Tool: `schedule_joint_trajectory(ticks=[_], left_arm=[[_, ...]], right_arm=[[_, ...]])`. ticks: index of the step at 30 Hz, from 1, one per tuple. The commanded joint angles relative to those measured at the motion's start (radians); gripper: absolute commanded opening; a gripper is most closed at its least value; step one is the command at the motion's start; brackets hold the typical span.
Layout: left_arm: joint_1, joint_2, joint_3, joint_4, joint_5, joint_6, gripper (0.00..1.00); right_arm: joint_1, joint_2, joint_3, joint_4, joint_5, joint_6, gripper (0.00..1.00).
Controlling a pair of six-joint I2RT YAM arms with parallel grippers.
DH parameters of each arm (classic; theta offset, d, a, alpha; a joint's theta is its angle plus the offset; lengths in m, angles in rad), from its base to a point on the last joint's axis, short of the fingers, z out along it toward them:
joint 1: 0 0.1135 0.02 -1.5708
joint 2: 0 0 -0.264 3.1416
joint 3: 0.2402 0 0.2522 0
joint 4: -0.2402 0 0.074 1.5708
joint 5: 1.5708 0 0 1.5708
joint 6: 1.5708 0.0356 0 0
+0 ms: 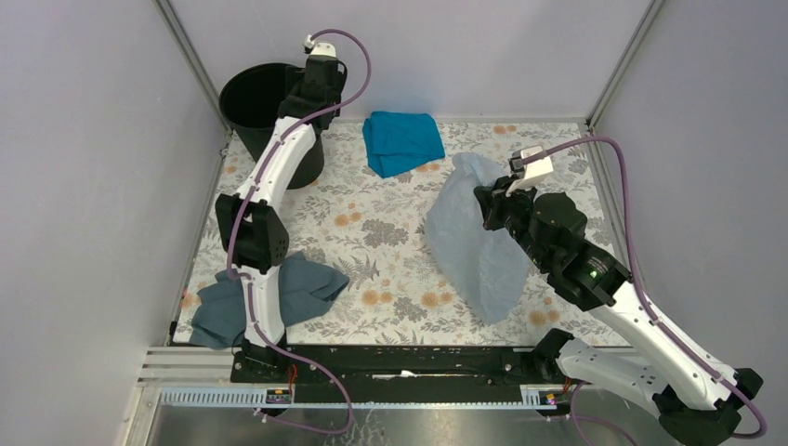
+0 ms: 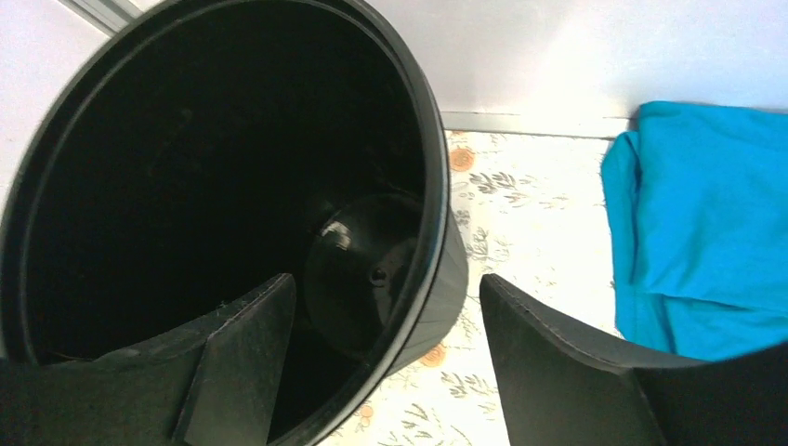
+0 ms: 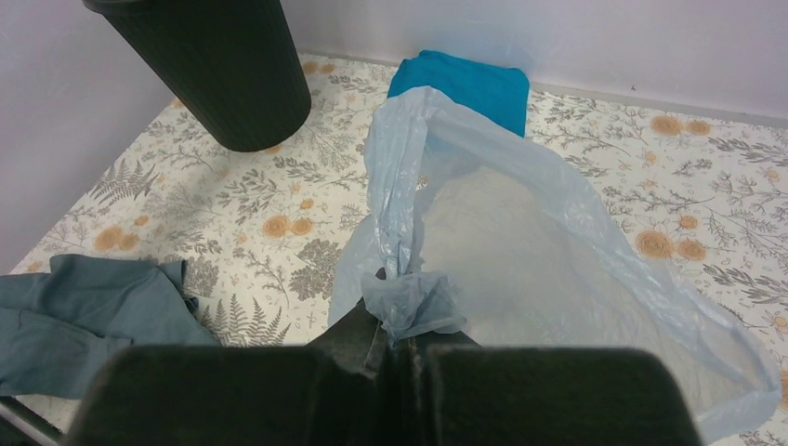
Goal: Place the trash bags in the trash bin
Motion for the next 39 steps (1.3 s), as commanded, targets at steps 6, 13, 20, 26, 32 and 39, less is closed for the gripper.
schedule_joint_trajectory(ticks=[6, 13, 20, 26, 32, 39], left_arm=[[0.004, 0.001, 0.023, -0.037, 0.082, -0.012, 0.53], [-0.003, -0.023, 0.081, -0.136, 0.149, -0.025, 0.19], [-0.123, -0.159, 0.033, -0.150, 0.239, -0.032, 0.00], [-0.275, -0.237, -0.009, -0.186, 0.231, -0.050, 0.00], [-0.451, -0.291, -0.079, -0.241, 0.241, -0.090, 0.00], [-0.608, -0.403, -0.266, -0.246, 0.200, -0.102, 0.00]], right_arm=[[0.000, 0.001, 0.001, 0.027, -0.011, -0.013, 0.00], [0.000, -0.016, 0.005, 0.014, 0.013, -0.030, 0.00], [0.001, -0.046, 0.028, 0.001, 0.079, -0.072, 0.00], [0.000, -0.070, 0.052, -0.007, 0.119, -0.098, 0.00], [0.000, -0.082, 0.079, -0.011, 0.288, -0.162, 0.00], [0.000, -0.078, 0.134, 0.039, 0.529, -0.292, 0.00]])
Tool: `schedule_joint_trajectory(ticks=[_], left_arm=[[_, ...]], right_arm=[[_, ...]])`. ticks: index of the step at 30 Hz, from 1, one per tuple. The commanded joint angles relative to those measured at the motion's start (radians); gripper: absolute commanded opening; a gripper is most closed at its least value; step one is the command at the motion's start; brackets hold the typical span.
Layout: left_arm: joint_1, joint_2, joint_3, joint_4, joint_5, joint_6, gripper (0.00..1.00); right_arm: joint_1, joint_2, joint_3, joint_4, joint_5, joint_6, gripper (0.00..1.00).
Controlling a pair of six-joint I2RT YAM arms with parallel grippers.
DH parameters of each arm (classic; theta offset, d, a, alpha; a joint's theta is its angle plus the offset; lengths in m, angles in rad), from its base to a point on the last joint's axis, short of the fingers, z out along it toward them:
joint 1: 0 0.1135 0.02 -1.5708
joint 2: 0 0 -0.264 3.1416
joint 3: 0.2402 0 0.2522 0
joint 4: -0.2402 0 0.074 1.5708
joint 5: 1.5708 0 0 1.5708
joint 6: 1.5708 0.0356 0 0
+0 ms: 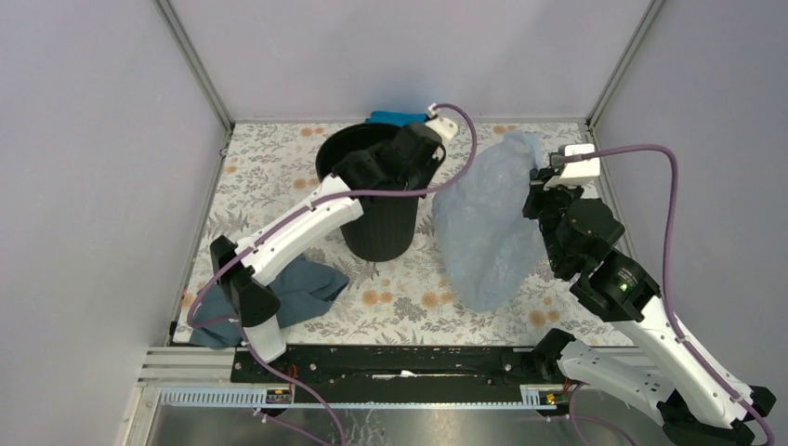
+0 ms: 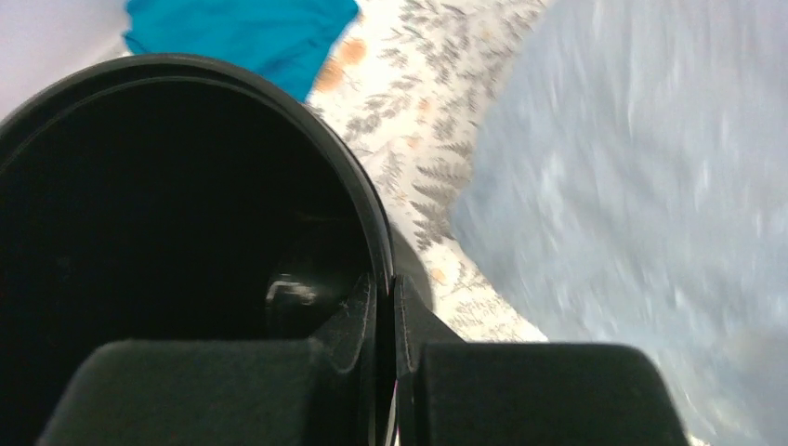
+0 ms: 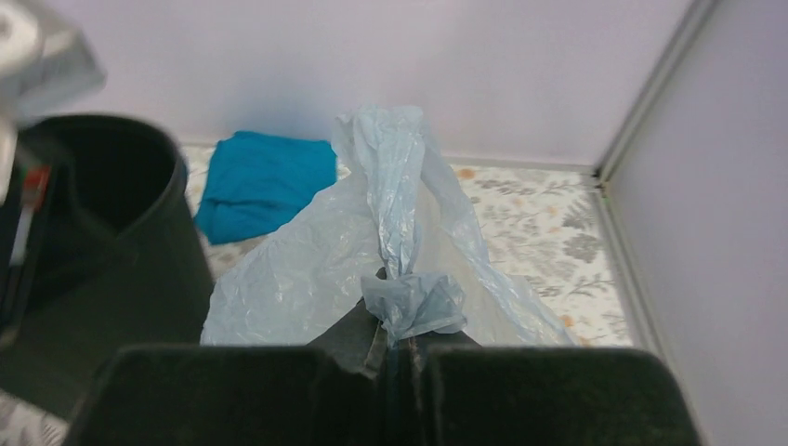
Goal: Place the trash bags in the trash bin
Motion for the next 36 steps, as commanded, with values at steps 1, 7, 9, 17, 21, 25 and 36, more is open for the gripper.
schedule_joint_trajectory(ticks=[1, 7, 9, 17, 21, 25, 36], left_arm=[[-0.042, -0.125, -0.108, 0.013, -0.028, -0.020, 0.00], [-0.065, -0.202, -0.208, 0.072, 0.191, -0.101, 0.00], [-0.065, -0.217, -0.209, 0.082, 0.228, -0.126, 0.00], [-0.079, -0.289, -0.300, 0.184, 0.389, -0.197, 0.03], [-0.080, -0.329, -0.348, 0.218, 0.443, -0.211, 0.45], [-0.080, -0.375, -0.356, 0.222, 0.493, -0.203, 0.61], [-0.078, -0.632, -0.422, 0.205, 0.337, -0.157, 0.63]], right_arm=[[0.000, -0.007, 0.076, 0.094, 0.201, -0.115, 0.00], [0.000, 0.036, 0.164, 0.217, 0.136, -0.181, 0.00], [0.000, 0.080, 0.223, 0.236, 0.065, -0.187, 0.00], [0.000, 0.273, 0.519, 0.231, -0.196, -0.164, 0.00], [0.001, 0.377, 0.695, 0.180, -0.306, -0.191, 0.00], [0.001, 0.509, 0.927, 0.053, -0.462, -0.248, 0.00], [0.001, 0.737, 1.162, 0.111, -0.954, -0.050, 0.00]])
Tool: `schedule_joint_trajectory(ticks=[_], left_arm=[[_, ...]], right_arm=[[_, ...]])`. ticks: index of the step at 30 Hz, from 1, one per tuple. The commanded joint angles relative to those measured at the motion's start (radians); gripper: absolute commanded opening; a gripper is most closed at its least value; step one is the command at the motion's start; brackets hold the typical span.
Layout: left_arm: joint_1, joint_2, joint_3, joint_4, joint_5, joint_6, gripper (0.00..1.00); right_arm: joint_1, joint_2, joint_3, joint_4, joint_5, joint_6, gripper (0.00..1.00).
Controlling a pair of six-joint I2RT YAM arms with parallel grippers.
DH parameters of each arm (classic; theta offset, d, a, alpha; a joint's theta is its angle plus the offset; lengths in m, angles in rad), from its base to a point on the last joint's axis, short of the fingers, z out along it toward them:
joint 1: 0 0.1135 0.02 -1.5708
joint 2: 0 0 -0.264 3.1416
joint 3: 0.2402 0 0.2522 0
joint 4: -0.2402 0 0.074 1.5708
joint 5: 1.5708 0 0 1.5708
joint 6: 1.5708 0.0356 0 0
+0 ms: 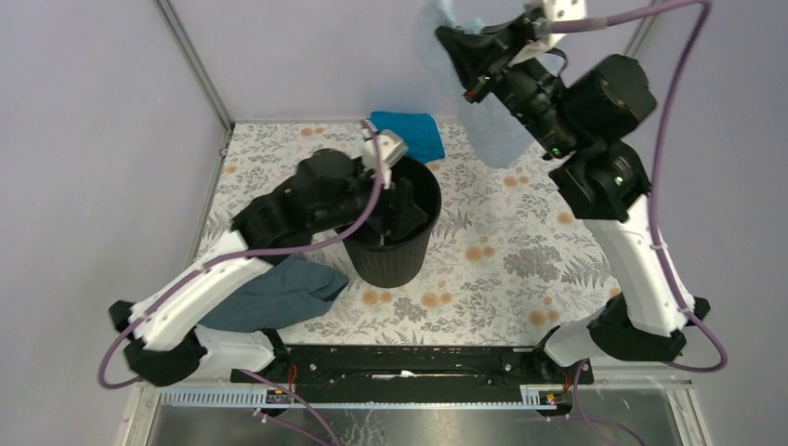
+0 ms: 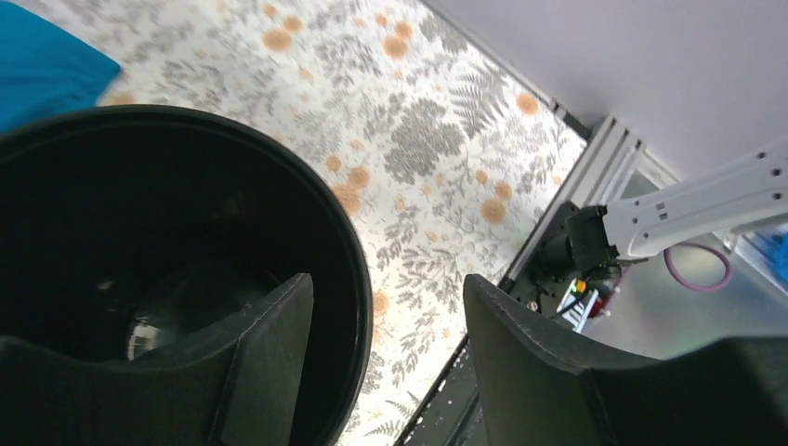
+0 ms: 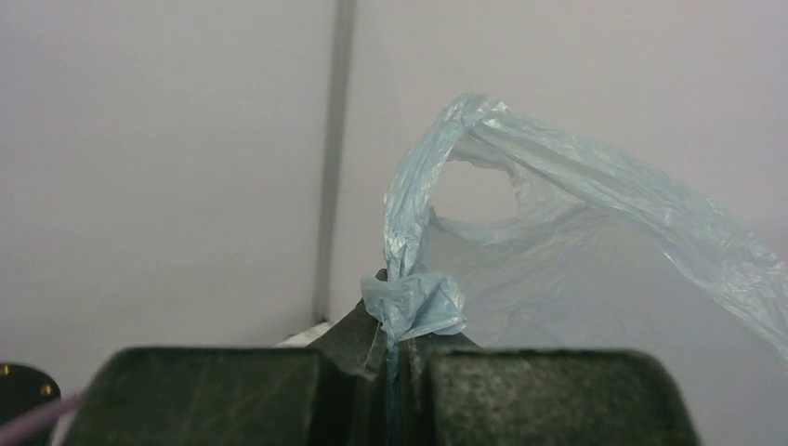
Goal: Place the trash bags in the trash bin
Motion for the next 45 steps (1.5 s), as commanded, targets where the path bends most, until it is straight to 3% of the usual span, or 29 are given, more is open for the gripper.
schedule_joint_trajectory(ticks=[1, 6, 11, 16, 21, 25, 31, 36, 38, 39, 43, 45], left_arm=[[0.000, -0.180, -0.063, 0.055, -0.122, 0.030, 0.63], [0.000, -0.384, -0.189, 0.139, -0.286, 0.002, 0.68], [0.001, -0.495, -0.285, 0.220, -0.326, 0.004, 0.81], [0.001, -0.466, -0.254, 0.211, -0.421, -0.020, 0.90], [0.000, -0.440, -0.229, 0.196, -0.537, -0.066, 0.94], [0.001, -0.423, -0.214, 0.195, -0.534, -0.068, 0.99], [0.000, -0.417, -0.187, 0.185, -0.610, -0.071, 0.99], [0.010, -0.198, 0.003, -0.027, -0.735, -0.133, 0.99], [0.069, -0.129, 0.077, -0.084, -0.692, -0.139, 0.99], [0.161, -0.114, 0.101, -0.094, -0.629, -0.148, 0.99], [0.532, -0.102, 0.092, 0.009, -0.238, -0.203, 0.98], [0.666, -0.070, 0.098, 0.063, -0.062, -0.249, 0.98]], right_arm=[[0.002, 0.079, 0.082, 0.080, -0.287, 0.137, 0.01], [0.001, 0.103, 0.109, 0.143, -0.379, 0.262, 0.00], [0.001, -0.011, -0.136, 0.274, -0.326, 0.321, 0.00], [0.002, -0.079, -0.281, 0.275, -0.290, 0.402, 0.00], [0.002, -0.187, -0.411, 0.195, -0.113, 0.382, 0.00], [0.001, -0.231, -0.470, 0.069, -0.139, 0.350, 0.00], [0.001, -0.301, -0.615, 0.062, -0.183, 0.260, 0.00], [0.001, -0.314, -0.664, 0.061, -0.129, 0.155, 0.00], [0.000, -0.319, -0.678, 0.062, -0.164, 0.154, 0.00], [0.000, -0.322, -0.685, 0.062, -0.183, 0.155, 0.00], [0.000, -0.347, -0.720, 0.061, -0.201, 0.165, 0.00], [0.001, -0.358, -0.732, 0.063, -0.206, 0.169, 0.00]])
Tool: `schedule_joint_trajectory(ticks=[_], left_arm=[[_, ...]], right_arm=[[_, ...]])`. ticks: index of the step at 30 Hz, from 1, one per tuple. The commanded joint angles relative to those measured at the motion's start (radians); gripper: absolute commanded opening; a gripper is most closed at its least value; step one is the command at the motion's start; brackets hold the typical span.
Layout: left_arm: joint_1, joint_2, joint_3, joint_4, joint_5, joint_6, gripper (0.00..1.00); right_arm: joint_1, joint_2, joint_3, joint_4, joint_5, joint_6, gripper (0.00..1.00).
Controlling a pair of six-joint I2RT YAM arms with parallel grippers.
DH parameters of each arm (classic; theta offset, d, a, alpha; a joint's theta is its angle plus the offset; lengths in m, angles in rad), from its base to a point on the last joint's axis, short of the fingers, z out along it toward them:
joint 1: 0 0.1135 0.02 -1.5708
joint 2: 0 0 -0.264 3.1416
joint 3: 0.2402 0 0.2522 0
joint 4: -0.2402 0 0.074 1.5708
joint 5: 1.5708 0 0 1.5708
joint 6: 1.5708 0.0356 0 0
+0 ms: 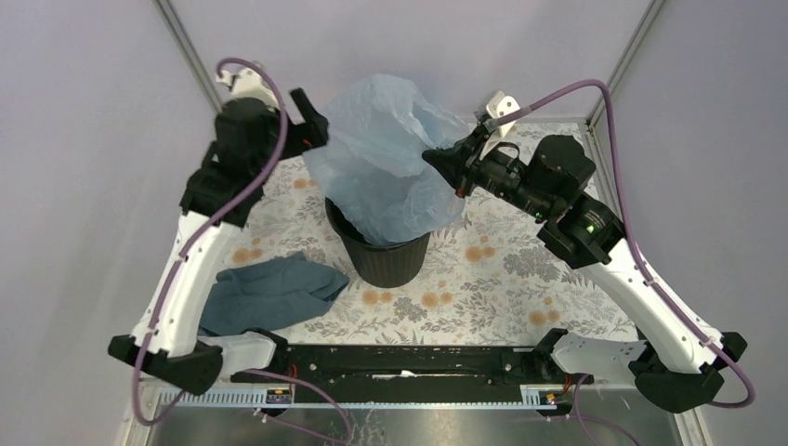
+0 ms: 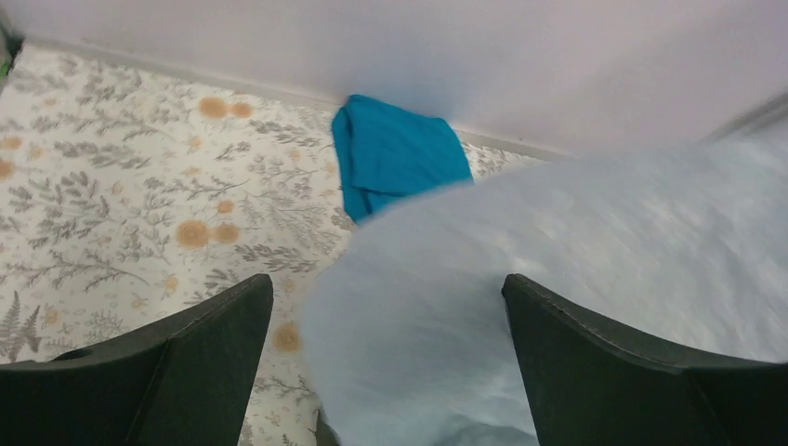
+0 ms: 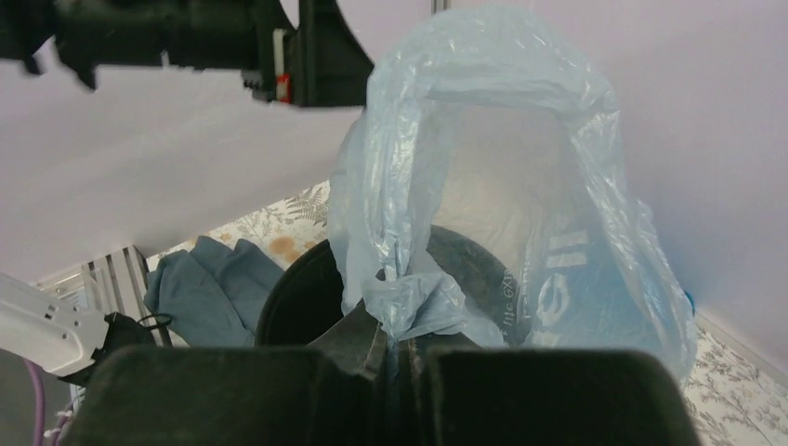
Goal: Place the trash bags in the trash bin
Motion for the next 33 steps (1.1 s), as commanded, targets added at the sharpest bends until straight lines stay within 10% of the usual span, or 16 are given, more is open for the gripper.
schedule_joint_trajectory(ticks=[1, 8, 13, 20, 33], left_arm=[[0.291, 0.015, 0.021, 0.105, 0.447, -0.113, 0.98], [0.535, 0.063, -0.165, 0.478, 0.910, -0.369, 0.98], [0.510, 0.094, -0.246, 0.693, 1.151, -0.462, 0.85], [0.311, 0.033, -0.267, 0.430, 1.088, -0.215, 0.59], [-0.035, -0.100, -0.497, 0.161, 0.443, -0.063, 0.31]], right_arm=[[-0.001, -0.049, -0.017, 0.019, -0.039, -0.015, 0.00], [-0.001, -0.062, -0.004, -0.006, -0.061, -0.016, 0.00], [0.000, -0.059, -0.010, 0.009, -0.079, -0.007, 0.00], [0.000, -0.042, 0.001, 0.041, -0.134, 0.016, 0.00], [0.000, 0.058, -0.052, 0.276, -0.126, 0.157, 0.00]])
